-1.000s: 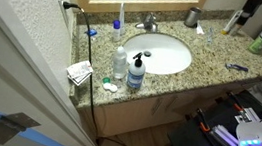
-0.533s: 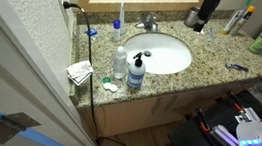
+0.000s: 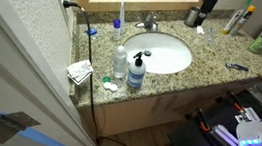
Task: Pick up the soap bottle and move to forward.
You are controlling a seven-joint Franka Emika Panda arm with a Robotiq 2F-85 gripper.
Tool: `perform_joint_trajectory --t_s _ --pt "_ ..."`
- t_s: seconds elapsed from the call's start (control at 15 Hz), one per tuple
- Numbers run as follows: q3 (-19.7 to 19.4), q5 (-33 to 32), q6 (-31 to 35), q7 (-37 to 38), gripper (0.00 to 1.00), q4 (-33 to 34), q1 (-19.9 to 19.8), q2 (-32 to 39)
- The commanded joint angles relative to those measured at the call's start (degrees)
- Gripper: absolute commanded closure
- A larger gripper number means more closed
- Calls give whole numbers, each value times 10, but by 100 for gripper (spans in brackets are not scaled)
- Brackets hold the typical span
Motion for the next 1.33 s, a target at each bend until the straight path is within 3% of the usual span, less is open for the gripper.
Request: perform_joint_trajectory --t_s 0.0,0.13,0.2,0.47,0.93,1.0,1.27 --pt "-13 19 53 -110 0 -11 13 3" --pt "-20 27 43 -167 0 -7 19 6" --pt "-8 15 29 -117 0 0 9 3" --pt "-12 19 17 -136 0 6 12 17" --pt "71 -5 102 -189 0 28 81 40" --pt "62 9 85 -159 0 16 74 23" --pt "75 -5 103 -170 0 17 83 45"
